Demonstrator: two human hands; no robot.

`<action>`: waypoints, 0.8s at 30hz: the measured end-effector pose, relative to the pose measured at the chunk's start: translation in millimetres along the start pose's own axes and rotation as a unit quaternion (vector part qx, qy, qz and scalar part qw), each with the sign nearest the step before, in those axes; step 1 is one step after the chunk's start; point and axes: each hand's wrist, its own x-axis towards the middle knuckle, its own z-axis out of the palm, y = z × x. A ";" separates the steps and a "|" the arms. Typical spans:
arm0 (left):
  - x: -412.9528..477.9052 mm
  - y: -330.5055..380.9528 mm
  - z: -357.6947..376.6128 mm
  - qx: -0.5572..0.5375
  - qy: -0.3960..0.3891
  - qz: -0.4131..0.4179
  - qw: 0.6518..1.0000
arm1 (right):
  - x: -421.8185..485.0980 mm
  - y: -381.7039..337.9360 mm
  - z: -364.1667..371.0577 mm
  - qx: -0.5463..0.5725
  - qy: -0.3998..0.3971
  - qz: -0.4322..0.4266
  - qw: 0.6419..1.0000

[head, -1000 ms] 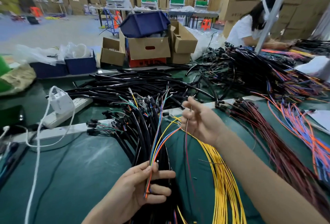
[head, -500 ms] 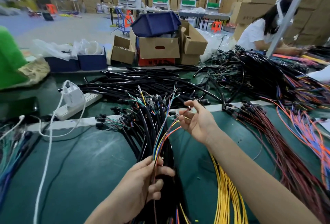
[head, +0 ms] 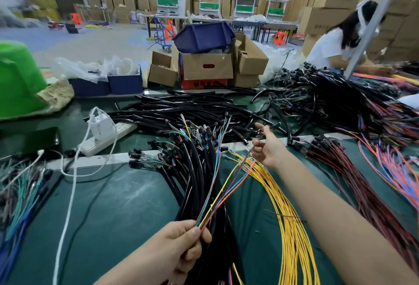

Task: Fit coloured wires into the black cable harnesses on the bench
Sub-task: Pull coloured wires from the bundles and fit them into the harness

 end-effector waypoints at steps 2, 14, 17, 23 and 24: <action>-2.4 4.0 -2.8 0.022 0.005 -0.009 1.000 | 2.6 4.8 -2.8 -0.051 0.008 0.017 0.999; -2.1 57.8 -20.5 0.214 0.052 0.010 0.975 | -145.1 49.0 64.0 -0.539 -0.279 -0.535 0.587; 0.7 75.0 -36.2 0.231 0.026 0.032 0.972 | -143.4 69.5 57.2 -0.496 -0.276 -0.556 0.608; 12.1 56.3 -42.8 0.152 0.149 0.130 0.968 | -133.4 106.4 40.2 -0.366 -0.170 -0.600 0.691; 13.7 50.4 -40.6 0.089 0.170 0.144 0.971 | -132.2 108.2 37.2 -0.345 -0.157 -0.587 0.715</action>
